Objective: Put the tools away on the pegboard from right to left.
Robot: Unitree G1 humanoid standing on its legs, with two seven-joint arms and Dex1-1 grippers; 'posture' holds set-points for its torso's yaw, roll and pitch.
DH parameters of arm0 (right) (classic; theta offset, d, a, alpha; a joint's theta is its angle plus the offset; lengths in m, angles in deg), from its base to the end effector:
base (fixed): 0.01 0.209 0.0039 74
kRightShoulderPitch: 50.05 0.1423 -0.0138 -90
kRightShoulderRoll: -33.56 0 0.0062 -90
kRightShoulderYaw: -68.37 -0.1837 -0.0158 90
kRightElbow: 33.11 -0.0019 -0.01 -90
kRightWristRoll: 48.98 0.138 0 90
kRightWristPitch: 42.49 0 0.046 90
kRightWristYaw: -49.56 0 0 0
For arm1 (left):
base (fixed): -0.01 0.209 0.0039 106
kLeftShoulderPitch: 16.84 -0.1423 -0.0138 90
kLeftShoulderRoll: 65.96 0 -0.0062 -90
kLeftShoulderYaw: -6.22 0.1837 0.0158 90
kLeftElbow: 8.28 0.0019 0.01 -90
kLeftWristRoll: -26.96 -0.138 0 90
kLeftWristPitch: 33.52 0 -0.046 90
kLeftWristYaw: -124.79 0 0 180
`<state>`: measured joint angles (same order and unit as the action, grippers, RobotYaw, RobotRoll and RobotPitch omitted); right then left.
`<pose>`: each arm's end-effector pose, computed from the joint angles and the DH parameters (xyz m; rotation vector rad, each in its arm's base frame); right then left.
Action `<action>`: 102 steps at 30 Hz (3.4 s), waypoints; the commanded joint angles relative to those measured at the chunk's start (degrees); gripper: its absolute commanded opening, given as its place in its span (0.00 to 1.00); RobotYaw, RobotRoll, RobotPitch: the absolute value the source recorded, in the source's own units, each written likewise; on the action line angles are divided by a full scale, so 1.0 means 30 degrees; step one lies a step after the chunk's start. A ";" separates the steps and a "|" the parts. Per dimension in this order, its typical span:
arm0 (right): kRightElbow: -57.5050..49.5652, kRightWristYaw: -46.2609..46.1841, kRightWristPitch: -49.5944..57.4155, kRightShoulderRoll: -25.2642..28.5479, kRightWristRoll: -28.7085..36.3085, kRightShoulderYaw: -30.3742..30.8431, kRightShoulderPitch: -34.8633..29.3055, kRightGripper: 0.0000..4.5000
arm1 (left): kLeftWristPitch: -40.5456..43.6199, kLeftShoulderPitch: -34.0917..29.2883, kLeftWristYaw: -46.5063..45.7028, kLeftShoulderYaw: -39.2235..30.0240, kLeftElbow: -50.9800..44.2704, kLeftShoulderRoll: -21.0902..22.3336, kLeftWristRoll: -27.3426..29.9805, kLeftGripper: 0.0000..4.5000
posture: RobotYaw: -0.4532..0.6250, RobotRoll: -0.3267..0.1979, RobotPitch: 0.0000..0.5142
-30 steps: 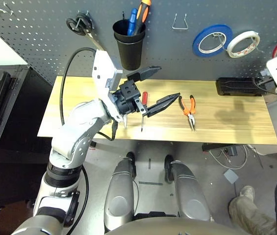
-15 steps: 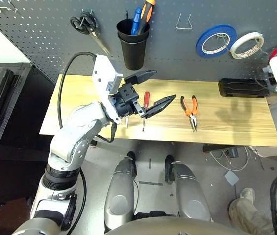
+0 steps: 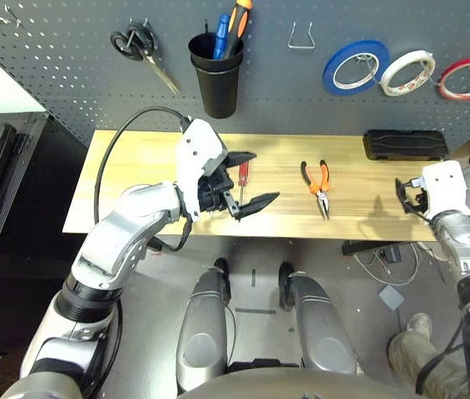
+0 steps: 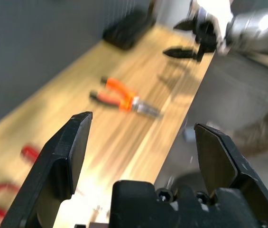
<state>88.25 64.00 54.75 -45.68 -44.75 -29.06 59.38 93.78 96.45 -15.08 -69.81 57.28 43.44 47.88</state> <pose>0.2560 -0.2786 0.0549 -0.2652 0.3178 -0.0012 0.2367 0.1619 0.1721 0.3963 0.1185 -1.0589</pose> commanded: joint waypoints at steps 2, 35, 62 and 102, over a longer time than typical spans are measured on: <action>-0.3504 0.0718 0.6306 -0.0870 0.1213 0.0354 -0.0250 1.00 | 0.0522 -0.0347 0.0164 0.0901 0.0246 0.0709 -0.1278 1.00 | 0.54 0.62 0.60; 1.2157 -0.3750 0.6914 -0.5353 -0.0668 0.1048 1.0343 1.00 | 0.2412 -0.0885 -0.0340 0.1196 0.0393 0.0657 -0.3817 1.00 | 0.63 0.62 0.62; -0.6048 -0.2082 0.0656 -0.2795 -0.3082 0.3027 0.1516 0.58 | -0.0805 -0.0975 0.0174 -0.2673 0.0089 -0.1158 -0.1414 1.00 | 0.62 0.62 0.61; -0.5844 -0.4130 -0.7271 -0.4983 -0.2182 0.1468 1.1436 0.58 | -0.1732 0.1893 -0.1365 -0.5889 -0.0506 -0.2752 0.3795 1.00 | 0.60 0.62 0.56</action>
<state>69.39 52.06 35.44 -60.32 -50.96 -24.54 92.62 89.06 102.90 -19.20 -88.22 55.85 34.80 59.73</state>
